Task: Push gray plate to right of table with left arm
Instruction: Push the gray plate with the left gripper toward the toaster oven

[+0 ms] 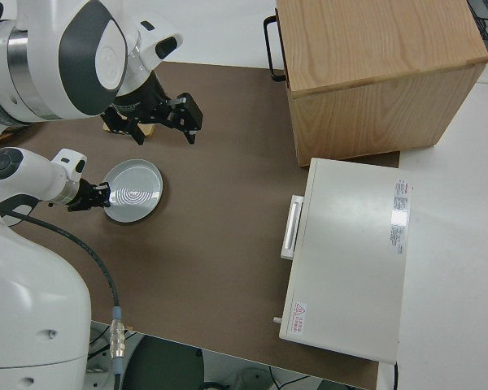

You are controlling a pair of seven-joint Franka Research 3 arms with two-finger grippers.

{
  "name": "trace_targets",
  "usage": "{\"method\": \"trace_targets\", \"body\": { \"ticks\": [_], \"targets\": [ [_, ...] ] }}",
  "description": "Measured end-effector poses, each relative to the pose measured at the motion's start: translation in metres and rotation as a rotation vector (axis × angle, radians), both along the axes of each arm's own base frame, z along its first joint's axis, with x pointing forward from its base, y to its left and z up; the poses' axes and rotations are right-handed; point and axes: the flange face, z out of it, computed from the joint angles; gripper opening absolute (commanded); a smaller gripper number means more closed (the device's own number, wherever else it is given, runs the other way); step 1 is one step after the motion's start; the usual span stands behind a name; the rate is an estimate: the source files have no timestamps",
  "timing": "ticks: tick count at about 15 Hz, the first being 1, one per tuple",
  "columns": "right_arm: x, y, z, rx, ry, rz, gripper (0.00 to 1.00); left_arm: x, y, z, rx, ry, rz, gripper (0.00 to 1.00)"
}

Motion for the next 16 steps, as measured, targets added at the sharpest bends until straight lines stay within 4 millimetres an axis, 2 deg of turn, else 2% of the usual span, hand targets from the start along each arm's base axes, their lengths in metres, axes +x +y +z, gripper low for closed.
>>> {"method": "trace_targets", "body": {
  "ticks": [5, 9, 10, 11, 13, 14, 15, 16],
  "targets": [
    [0.000, 0.000, 0.000, 0.000, 0.000, 0.000, 0.983, -0.009, -0.039, -0.001, -0.013, 0.000, 0.008, 0.00],
    [0.000, 0.000, 0.000, 0.000, 0.000, 0.000, 0.983, -0.015, -0.060, -0.001, -0.024, -0.004, -0.001, 0.00],
    [0.000, 0.000, 0.000, 0.000, 0.000, 0.000, 0.983, -0.015, -0.062, 0.000, -0.025, -0.004, -0.002, 0.09],
    [0.000, 0.000, 0.000, 0.000, 0.000, 0.000, 0.983, -0.015, -0.063, 0.000, -0.025, -0.004, -0.002, 0.47],
    [0.000, 0.000, 0.000, 0.000, 0.000, 0.000, 0.983, -0.016, -0.064, -0.002, -0.022, -0.001, -0.004, 0.78],
    [0.000, 0.000, 0.000, 0.000, 0.000, 0.000, 0.983, -0.015, -0.064, -0.002, -0.020, 0.000, -0.003, 0.86],
    [0.000, 0.000, 0.000, 0.000, 0.000, 0.000, 0.983, -0.016, -0.064, -0.003, -0.015, 0.005, -0.005, 0.98],
    [0.000, 0.000, 0.000, 0.000, 0.000, 0.000, 0.983, -0.017, -0.065, -0.004, -0.010, 0.010, -0.006, 0.99]
  ]
}}
